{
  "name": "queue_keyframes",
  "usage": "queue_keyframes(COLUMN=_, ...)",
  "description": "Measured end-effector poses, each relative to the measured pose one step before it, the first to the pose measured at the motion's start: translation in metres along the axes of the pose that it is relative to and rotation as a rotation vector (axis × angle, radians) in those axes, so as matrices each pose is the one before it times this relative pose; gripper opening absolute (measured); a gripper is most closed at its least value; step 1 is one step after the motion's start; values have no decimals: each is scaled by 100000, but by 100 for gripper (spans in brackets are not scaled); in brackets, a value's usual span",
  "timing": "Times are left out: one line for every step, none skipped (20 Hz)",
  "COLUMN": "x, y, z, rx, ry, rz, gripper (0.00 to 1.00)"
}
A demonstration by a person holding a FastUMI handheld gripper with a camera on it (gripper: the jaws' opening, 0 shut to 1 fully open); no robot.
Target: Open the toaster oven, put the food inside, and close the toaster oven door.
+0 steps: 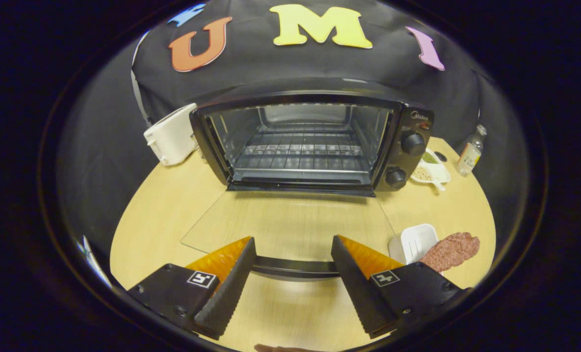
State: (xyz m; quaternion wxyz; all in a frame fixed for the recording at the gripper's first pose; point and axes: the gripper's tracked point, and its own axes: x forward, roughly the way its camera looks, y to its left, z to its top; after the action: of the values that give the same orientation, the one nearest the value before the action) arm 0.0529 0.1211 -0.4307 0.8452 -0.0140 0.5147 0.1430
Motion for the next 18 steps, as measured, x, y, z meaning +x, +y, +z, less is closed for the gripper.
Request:
queue_keyframes(x=104, y=-104, z=-166, rx=-555, ry=19, rz=-108, gripper=99)
queue_keyframes(x=105, y=-11, z=-220, rx=-898, ry=-220, rz=-16, gripper=99)
queue_keyframes(x=66, y=-58, z=-230, rx=-340, ry=714, rz=-80, gripper=99)
queue_keyframes(x=73, y=-88, z=-426, rx=73, ry=730, rz=127, gripper=100)
queue_keyframes(x=140, y=-76, z=-274, rx=-204, ry=670, rz=22, gripper=100)
queue_keyframes(x=215, y=-82, z=-421, rx=-423, ry=1018, rz=-52, gripper=100)
queue_keyframes(x=279, y=-104, z=-497, rx=-245, ry=1681, rz=3, gripper=100)
queue_keyframes(x=289, y=-101, z=-718, rx=51, ry=2180, rz=130, gripper=100)
queue_keyframes(x=342, y=-75, z=-269, rx=-462, ry=522, rz=296, gripper=99)
queue_keyframes(x=307, y=-239, z=-54, rx=-759, ry=-925, rz=-894, gripper=100)
queue_keyframes(x=166, y=-69, z=173, rx=-1426, ry=-1818, rz=-550, gripper=100)
queue_keyframes(x=155, y=-3, z=-112, rx=-1012, ry=-626, rz=-79, gripper=100)
queue_keyframes(x=208, y=17, z=-170, rx=498, ry=282, rz=112, gripper=100)
queue_keyframes(x=62, y=-14, z=27, rx=-529, ry=-802, rz=538, gripper=100)
queue_keyframes(x=-493, y=-38, z=32, rx=-236, ry=-39, rz=556, gripper=100)
queue_keyframes(x=-170, y=5, z=157, rx=975, ry=-1774, rz=555, gripper=100)
queue_keyframes(x=-437, y=69, z=160, rx=462, ry=-1742, rz=1587, gripper=100)
queue_keyframes(x=-629, y=216, z=-31, rx=524, ry=-1221, rz=3131, gripper=100)
